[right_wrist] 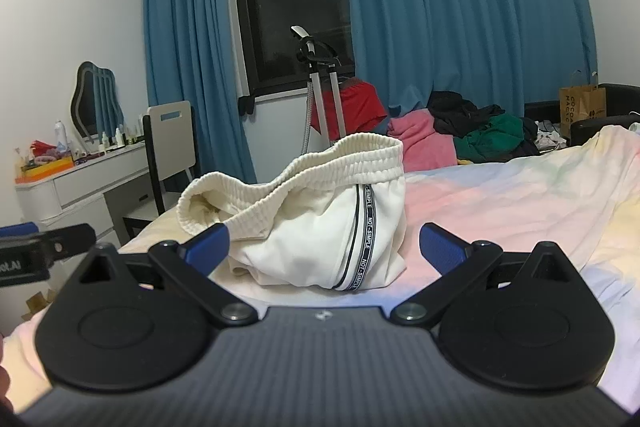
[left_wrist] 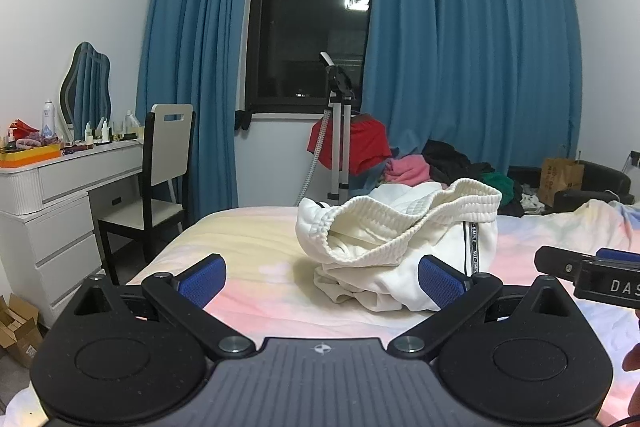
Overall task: Fold clothes
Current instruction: 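Close the right gripper on the waistband of the white sweatpants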
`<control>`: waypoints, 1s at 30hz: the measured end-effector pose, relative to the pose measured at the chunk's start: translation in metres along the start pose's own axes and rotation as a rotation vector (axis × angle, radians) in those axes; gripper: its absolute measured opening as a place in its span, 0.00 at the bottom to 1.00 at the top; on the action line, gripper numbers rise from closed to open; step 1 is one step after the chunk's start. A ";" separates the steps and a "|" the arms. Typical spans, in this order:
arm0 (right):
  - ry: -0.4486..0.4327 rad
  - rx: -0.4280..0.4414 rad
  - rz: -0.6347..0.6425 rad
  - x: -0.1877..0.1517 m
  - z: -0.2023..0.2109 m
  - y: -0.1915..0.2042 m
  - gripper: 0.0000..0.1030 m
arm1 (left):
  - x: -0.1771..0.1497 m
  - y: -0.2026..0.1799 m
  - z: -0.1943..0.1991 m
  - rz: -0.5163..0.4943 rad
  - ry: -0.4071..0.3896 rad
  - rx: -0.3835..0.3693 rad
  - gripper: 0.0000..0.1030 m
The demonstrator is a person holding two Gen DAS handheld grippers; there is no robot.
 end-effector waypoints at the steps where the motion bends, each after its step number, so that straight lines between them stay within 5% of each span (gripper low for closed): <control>1: 0.000 0.001 0.004 0.000 0.000 0.000 1.00 | 0.000 0.000 0.000 0.000 -0.001 0.000 1.00; 24: -0.017 0.006 -0.034 0.000 0.001 -0.003 0.99 | -0.002 0.002 -0.004 -0.005 -0.007 0.003 1.00; 27: -0.029 0.009 -0.010 0.002 0.002 0.001 0.90 | -0.003 0.001 -0.004 -0.008 -0.007 0.000 1.00; 29: -0.029 -0.002 0.000 0.002 0.002 0.001 0.65 | -0.004 0.001 -0.005 -0.008 -0.005 0.000 1.00; 30: -0.026 -0.007 -0.001 0.001 0.001 0.001 0.64 | -0.005 0.002 -0.006 -0.006 -0.003 -0.001 1.00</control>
Point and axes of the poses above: each gripper's, at about its wrist camera, not at the fingertips, and z roughly against the way its jaws point, y to its left, x to its top, the point moved 9 cm from there along -z, roughly the way its jaws point, and after that the axes turned 6 degrees about z, right-handed, at the moved point
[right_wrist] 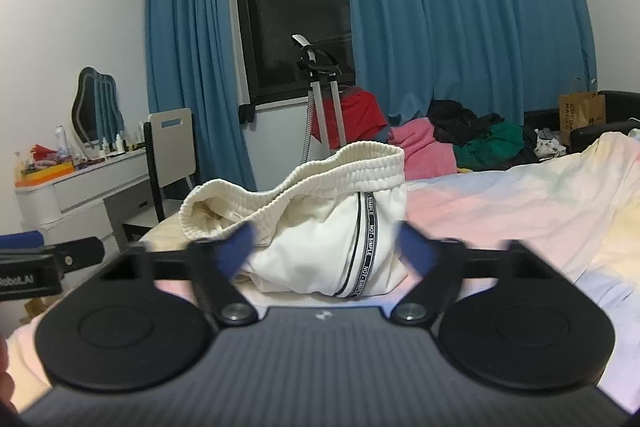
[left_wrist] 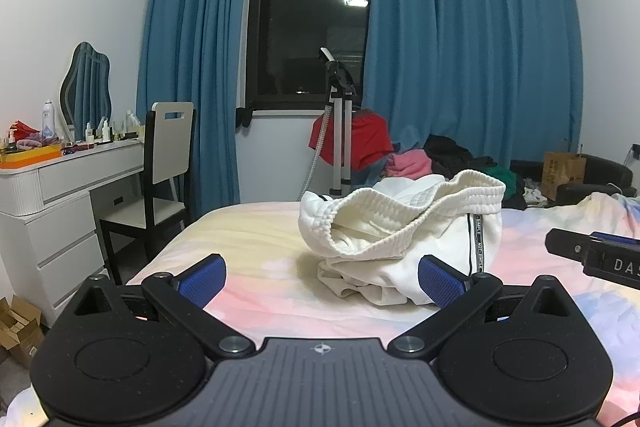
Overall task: Fold clothes
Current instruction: 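Close the right gripper on the waistband of the white sweatpants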
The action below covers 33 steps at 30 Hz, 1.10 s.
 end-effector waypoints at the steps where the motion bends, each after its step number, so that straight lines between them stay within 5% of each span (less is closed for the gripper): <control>1: 0.002 -0.003 -0.003 -0.001 0.000 -0.001 0.61 | 0.000 0.001 0.000 0.003 0.002 -0.001 1.00; 4: 0.004 -0.010 -0.037 -0.002 0.000 -0.004 0.44 | -0.001 0.002 -0.001 0.009 0.005 -0.004 1.00; 8: -0.001 -0.013 -0.057 -0.001 0.001 -0.005 0.34 | -0.003 0.001 -0.002 0.008 0.008 -0.007 1.00; 16: 0.034 -0.024 -0.074 -0.005 -0.002 -0.007 0.32 | -0.008 0.000 -0.005 0.009 0.023 -0.016 1.00; 25: 0.023 -0.023 -0.117 -0.001 0.004 -0.013 0.12 | -0.017 0.001 -0.013 0.014 0.060 -0.006 1.00; 33: 0.040 -0.032 -0.126 -0.002 0.005 -0.017 0.11 | -0.022 0.007 -0.030 0.027 0.093 0.028 1.00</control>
Point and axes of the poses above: each gripper's, at about its wrist camera, not at the fingertips, and z roughly against the way its jaws point, y to its left, x to its top, the point moved 9 cm from there along -z, roughly the way its jaws point, and after that the axes turned 6 degrees about z, right-handed, at the moved point
